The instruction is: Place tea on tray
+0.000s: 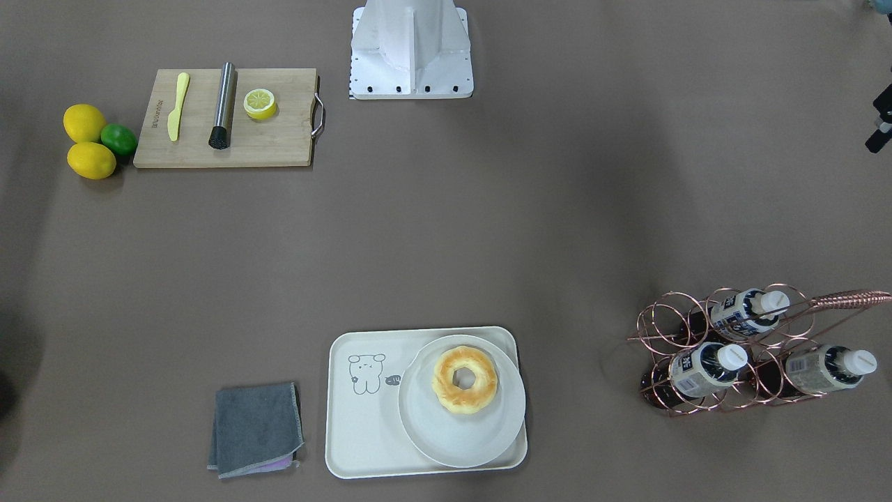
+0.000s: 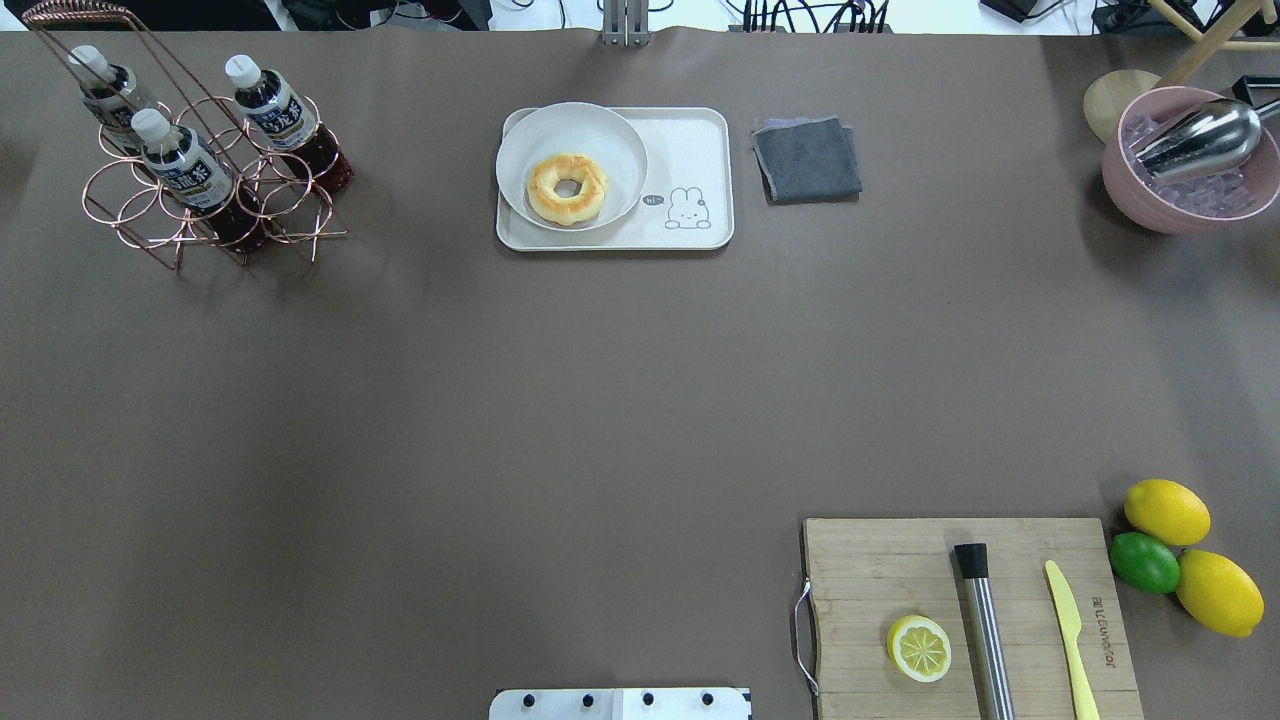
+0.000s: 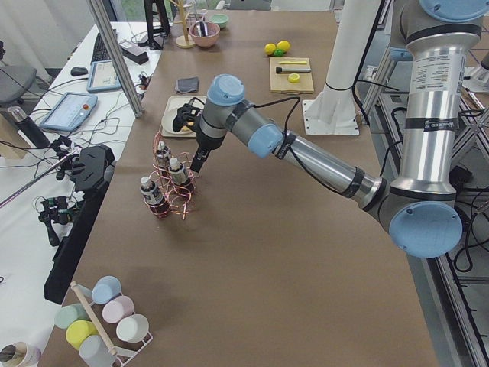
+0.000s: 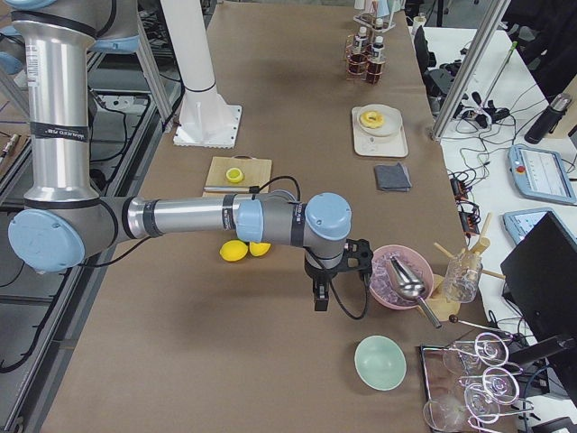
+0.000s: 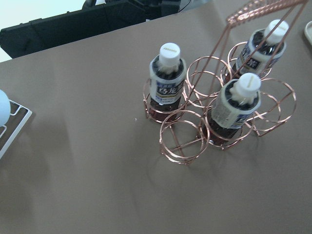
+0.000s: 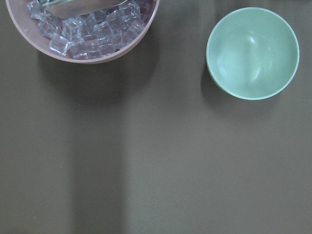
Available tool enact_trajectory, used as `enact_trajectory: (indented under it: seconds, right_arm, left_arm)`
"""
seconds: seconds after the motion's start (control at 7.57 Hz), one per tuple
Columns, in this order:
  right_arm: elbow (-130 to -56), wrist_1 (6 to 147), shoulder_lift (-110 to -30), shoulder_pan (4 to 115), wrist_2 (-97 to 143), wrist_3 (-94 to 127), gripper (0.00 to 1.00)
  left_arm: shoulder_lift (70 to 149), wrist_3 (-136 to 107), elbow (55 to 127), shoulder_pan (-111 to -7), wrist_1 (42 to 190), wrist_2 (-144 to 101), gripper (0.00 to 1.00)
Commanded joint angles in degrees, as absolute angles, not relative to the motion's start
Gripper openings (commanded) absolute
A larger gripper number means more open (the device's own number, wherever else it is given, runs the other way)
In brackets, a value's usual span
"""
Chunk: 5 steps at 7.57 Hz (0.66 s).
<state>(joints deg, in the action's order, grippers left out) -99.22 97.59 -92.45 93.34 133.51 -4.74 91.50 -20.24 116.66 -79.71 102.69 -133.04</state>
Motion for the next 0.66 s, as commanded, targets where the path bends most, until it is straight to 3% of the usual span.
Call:
enact_trajectory:
  seconds: [0.0, 0.53]
  right_arm:
    - [-99.14, 97.65, -92.64, 93.34, 133.59, -4.75, 1.00]
    - [-98.61, 97.65, -92.64, 93.34, 133.59, -4.66, 1.00]
  left_arm:
    - [96.40, -37.48, 116.90, -69.38, 102.57, -123.00, 0.98]
    - [103.70, -40.08, 107.96, -65.83, 102.65, -117.16, 0.97]
